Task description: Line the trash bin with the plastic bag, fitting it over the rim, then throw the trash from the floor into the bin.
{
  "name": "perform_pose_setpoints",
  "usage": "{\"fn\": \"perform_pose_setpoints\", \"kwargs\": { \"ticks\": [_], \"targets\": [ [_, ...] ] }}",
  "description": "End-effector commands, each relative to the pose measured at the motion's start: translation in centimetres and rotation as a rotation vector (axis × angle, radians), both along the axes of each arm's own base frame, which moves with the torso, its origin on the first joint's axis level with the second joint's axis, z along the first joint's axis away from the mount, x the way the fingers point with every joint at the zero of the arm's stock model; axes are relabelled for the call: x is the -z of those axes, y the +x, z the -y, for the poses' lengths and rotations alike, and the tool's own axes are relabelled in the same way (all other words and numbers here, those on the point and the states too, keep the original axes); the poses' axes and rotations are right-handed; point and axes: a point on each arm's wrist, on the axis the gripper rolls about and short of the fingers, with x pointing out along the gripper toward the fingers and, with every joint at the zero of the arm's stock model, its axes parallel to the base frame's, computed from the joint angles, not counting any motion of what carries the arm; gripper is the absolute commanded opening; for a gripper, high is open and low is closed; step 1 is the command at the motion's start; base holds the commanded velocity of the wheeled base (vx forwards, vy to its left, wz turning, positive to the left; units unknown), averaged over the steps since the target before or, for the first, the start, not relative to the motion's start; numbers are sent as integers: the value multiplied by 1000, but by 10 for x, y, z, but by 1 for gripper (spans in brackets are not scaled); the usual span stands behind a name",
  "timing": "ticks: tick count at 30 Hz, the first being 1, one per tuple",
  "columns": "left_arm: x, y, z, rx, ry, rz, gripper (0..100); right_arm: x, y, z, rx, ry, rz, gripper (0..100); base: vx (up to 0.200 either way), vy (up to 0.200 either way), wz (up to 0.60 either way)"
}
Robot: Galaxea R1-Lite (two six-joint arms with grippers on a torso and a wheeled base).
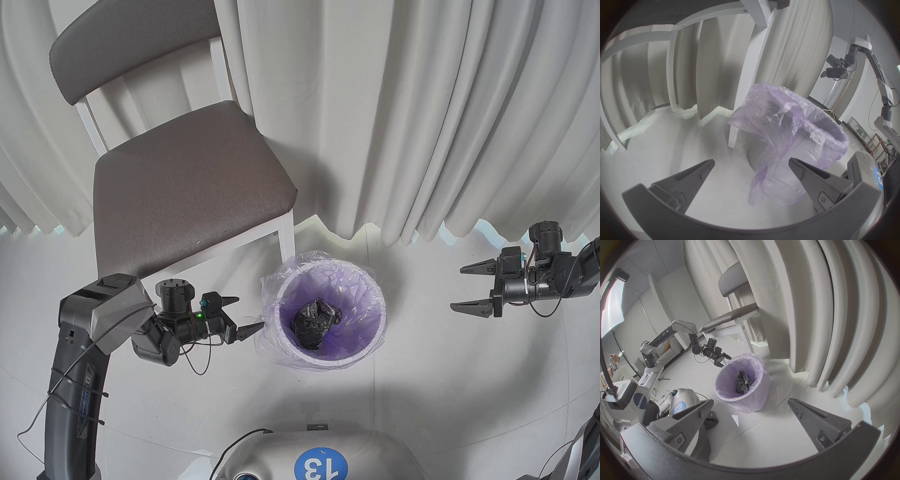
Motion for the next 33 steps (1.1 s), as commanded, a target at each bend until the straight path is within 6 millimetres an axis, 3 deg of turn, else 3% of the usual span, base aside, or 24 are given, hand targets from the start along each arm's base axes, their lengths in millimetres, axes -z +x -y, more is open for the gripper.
{"fn": "perform_pose_setpoints", "kwargs": {
  "ticks": [1,11,22,28,33],
  "targets": [
    [-16,-6,-2,-3,-2,21,100,-9,-6,0,1,-1,21,100,0,0,0],
    [-26,-35,10,34,-19,49,100,-24,-28,-2,5,-6,62,100,0,0,0],
    [-16,-67,31,101,-24,36,100,-37,-60,1,28,-9,85,100,0,0,0],
    [-27,-84,45,145,-46,57,100,-46,-77,5,53,-14,109,100,0,0,0],
    [-51,-94,55,166,-102,128,100,-56,-90,12,88,-21,146,100,0,0,0]
  ]
}}
